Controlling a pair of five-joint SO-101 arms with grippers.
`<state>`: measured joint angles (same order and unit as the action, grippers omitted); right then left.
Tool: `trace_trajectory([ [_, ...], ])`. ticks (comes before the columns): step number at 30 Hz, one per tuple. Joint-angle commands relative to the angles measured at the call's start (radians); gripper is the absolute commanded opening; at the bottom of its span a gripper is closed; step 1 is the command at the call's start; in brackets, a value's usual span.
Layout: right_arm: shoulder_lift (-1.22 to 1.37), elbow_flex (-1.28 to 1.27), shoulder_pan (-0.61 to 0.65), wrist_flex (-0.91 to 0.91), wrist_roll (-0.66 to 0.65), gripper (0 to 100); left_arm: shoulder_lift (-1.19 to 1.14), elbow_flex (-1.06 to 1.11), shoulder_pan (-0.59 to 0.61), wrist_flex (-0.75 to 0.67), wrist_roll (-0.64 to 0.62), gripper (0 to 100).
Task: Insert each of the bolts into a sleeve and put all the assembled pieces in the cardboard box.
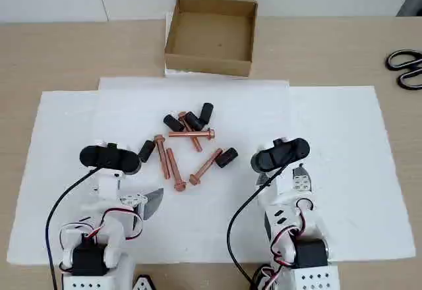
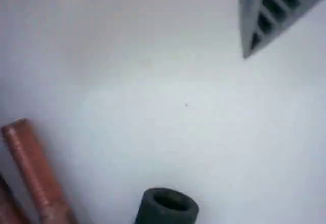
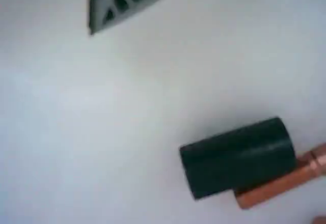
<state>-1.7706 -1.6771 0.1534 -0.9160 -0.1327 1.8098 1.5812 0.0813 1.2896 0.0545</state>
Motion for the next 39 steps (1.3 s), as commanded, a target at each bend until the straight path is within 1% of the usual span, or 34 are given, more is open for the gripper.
trace_trajectory([
  [1, -0.008, -0.008, 0.002, 0.022, -0.003, 23.2, 0.009, -0.005, -0.008, -0.020, -0.006, 34],
  [37, -0.008, -0.008, 0.002, 0.022, -0.003, 23.2, 0.009, -0.005, -0.011, -0.020, -0.005, 34],
  [39, -0.008, -0.008, 0.001, 0.024, -0.003, 23.2, 0.009, -0.002, -0.025, -0.049, -0.008, 34],
])
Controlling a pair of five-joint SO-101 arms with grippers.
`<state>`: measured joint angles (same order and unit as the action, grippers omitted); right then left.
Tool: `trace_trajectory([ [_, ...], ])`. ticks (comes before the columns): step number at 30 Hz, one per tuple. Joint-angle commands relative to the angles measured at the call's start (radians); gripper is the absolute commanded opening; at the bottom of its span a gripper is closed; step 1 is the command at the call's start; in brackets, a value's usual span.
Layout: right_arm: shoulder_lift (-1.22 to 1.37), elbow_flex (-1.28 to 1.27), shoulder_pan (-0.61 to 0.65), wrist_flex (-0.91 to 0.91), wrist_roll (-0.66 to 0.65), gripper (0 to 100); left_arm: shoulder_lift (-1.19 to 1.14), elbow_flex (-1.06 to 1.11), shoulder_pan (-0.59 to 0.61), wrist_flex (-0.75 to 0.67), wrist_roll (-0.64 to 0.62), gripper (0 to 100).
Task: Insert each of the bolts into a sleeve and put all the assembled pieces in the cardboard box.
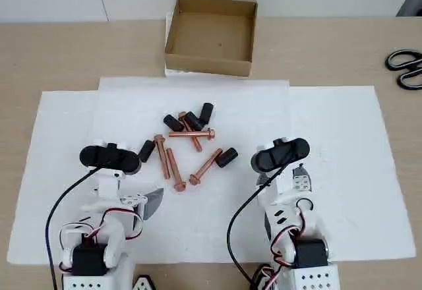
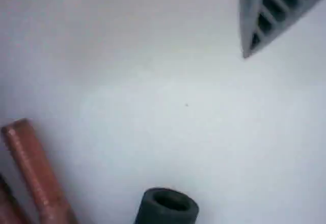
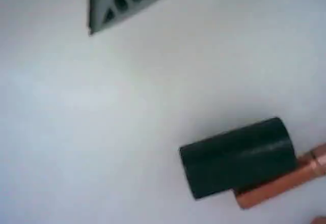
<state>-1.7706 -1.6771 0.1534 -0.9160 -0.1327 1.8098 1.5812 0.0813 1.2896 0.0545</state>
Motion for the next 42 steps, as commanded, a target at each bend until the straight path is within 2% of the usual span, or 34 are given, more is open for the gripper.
trace_trajectory([
  [1, -0.008, -0.008, 0.002, 0.036, -0.005, 23.2, 0.009, 0.007, -0.041, -0.092, -0.005, 34],
  [7, -0.008, 0.003, -0.004, 0.101, -0.011, 23.2, 0.008, 0.019, -0.051, -0.127, 0.002, 34],
  [11, -0.007, 0.114, -0.004, 0.081, -0.035, 23.2, 0.008, 0.021, 0.034, -0.178, 0.064, 34],
  [15, 0.004, 0.226, -0.004, 0.085, -0.054, 23.2, 0.006, -0.019, 0.144, -0.193, 0.069, 34],
  [20, 0.028, 0.328, -0.024, 0.145, -0.157, 23.2, 0.005, -0.148, 0.160, -0.152, 0.069, 34],
  [24, 0.189, 0.509, -0.113, 0.206, -0.173, 23.2, 0.005, -0.166, 0.164, -0.147, 0.072, 34],
  [28, 0.473, 0.818, -0.173, 0.194, -0.172, 23.2, 0.005, -0.168, 0.164, -0.147, 0.072, 34],
  [33, 0.909, 1.286, -0.171, -0.038, -0.163, 23.2, 0.005, -0.168, 0.164, -0.147, 0.069, 34],
  [39, 1.428, 1.758, -0.148, -0.453, -0.006, 23.2, 0.005, -0.170, 0.167, -0.152, 0.069, 34],
  [42, 1.560, 1.936, -0.154, -0.611, 0.066, 23.2, 0.002, -0.197, 0.203, -0.153, 0.069, 34],
])
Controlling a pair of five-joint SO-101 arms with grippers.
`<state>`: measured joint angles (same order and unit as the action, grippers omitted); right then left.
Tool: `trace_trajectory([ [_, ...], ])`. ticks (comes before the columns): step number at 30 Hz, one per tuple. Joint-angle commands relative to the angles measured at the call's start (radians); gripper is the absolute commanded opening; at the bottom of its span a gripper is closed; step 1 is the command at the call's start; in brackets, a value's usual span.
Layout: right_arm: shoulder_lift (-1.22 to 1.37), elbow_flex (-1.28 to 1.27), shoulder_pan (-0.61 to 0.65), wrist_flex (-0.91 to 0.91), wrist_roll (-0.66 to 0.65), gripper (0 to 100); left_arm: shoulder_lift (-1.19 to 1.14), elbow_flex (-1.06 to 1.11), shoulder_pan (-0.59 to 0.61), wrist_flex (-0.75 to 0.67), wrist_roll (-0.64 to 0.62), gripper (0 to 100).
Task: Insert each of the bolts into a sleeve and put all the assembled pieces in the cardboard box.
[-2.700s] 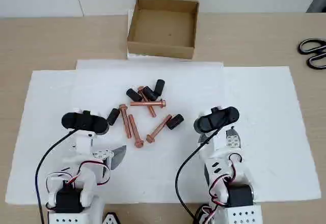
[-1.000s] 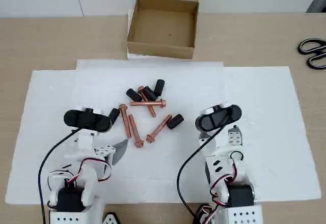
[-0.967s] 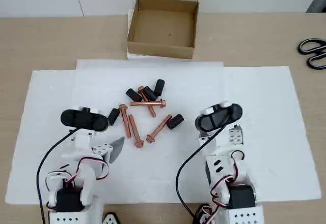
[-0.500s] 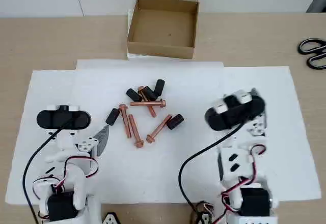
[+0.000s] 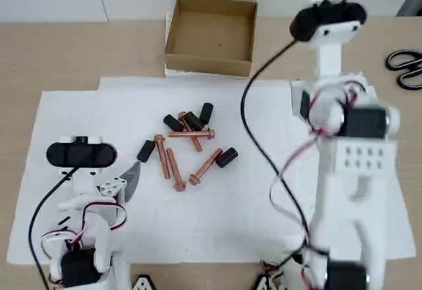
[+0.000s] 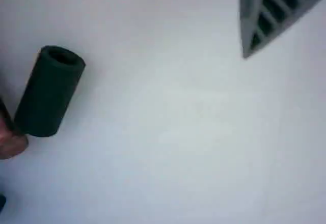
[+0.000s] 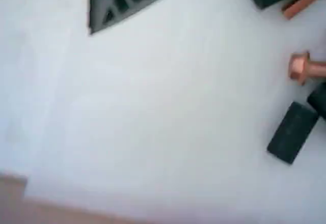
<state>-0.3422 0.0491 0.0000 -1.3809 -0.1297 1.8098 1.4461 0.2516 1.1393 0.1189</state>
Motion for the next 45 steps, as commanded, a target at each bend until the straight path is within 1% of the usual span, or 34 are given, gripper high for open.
trace_trajectory([
  [1, 0.154, 0.245, -0.002, -0.179, 0.066, 23.2, -0.011, -0.084, 0.057, -0.005, 0.005, 34],
  [3, 0.183, 0.273, 0.005, -0.174, 0.057, 23.1, -0.080, -0.139, 0.101, -0.005, 0.005, 34],
  [5, 0.189, 0.273, 0.005, -0.148, 0.098, 23.1, -0.196, -0.217, 0.124, -0.005, 0.005, 34],
  [7, 0.199, 0.272, 0.005, -0.142, 0.169, 23.1, -0.356, -0.323, 0.130, -0.005, 0.006, 34],
  [11, 0.214, 0.264, 0.035, -0.150, 0.241, 23.1, -0.701, -0.584, 0.126, 0.012, 0.005, 34],
  [15, 0.269, 0.261, 0.104, -0.173, 0.284, 23.1, -0.988, -0.814, 0.107, 0.123, 0.003, 34],
  [18, 0.346, 0.222, 0.159, -0.163, 0.302, 23.1, -1.125, -0.903, 0.064, 0.206, 0.003, 34],
  [20, 0.409, 0.201, 0.189, -0.163, 0.301, 23.1, -1.163, -0.909, 0.031, 0.212, 0.003, 34],
  [26, 0.575, 0.193, 0.305, -0.174, 0.288, 23.1, -1.169, -0.909, -0.060, 0.209, 0.003, 34],
  [29, 0.644, 0.195, 0.338, -0.163, 0.288, 23.2, -1.174, -0.908, -0.095, 0.209, 0.003, 34],
  [34, 0.743, 0.219, 0.343, -0.173, 0.295, 23.1, -1.174, -0.900, -0.133, 0.204, 0.003, 34],
  [37, 0.768, 0.238, 0.341, -0.185, 0.295, 23.2, -1.174, -0.863, -0.138, 0.161, 0.003, 34],
  [41, 0.771, 0.285, 0.348, -0.268, 0.295, 23.1, -1.174, -0.816, -0.138, 0.106, 0.003, 34],
  [45, 0.769, 0.327, 0.348, -0.312, 0.296, 23.1, -1.172, -0.814, -0.138, 0.101, 0.003, 34],
])
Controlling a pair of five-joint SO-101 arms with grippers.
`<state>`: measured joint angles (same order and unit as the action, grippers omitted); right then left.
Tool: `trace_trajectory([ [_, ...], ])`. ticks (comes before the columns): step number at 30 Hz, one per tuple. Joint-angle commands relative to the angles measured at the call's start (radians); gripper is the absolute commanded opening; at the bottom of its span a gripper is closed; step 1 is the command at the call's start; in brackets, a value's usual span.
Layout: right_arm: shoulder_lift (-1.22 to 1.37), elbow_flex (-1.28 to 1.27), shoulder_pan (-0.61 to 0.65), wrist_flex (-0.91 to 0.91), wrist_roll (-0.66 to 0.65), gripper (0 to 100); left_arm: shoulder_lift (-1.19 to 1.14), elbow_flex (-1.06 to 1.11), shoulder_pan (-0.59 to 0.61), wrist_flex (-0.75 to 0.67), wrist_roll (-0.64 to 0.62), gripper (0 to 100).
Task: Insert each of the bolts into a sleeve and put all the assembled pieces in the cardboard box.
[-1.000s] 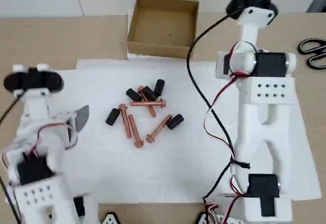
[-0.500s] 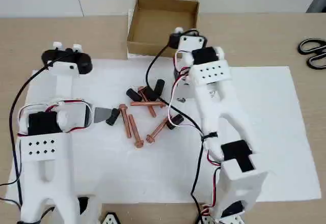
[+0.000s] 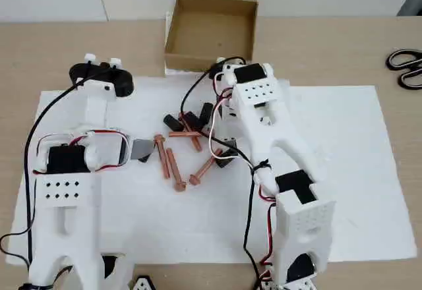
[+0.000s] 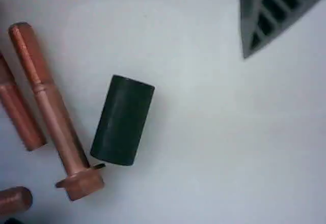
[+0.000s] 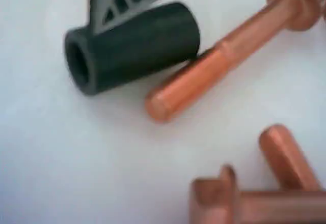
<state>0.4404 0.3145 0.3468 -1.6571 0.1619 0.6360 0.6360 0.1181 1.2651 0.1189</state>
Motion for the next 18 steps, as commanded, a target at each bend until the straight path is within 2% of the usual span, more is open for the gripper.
trace_trajectory([
  [1, -0.013, 0.072, 0.001, -0.041, 0.005, 23.1, 0.002, -0.004, -0.005, -0.025, 0.003, 34],
  [4, -0.013, 0.103, 0.001, -0.045, 0.046, 23.1, 0.002, -0.005, -0.005, -0.025, 0.003, 34],
  [8, -0.013, 0.114, 0.041, -0.045, 0.213, 23.2, 0.003, -0.005, -0.005, -0.025, 0.003, 34],
  [12, -0.013, 0.114, 0.111, -0.044, 0.315, 23.2, 0.002, -0.004, -0.005, -0.025, 0.003, 34],
  [18, -0.015, 0.146, 0.156, -0.047, 0.341, 23.2, 0.002, -0.001, -0.005, -0.023, 0.003, 34],
])
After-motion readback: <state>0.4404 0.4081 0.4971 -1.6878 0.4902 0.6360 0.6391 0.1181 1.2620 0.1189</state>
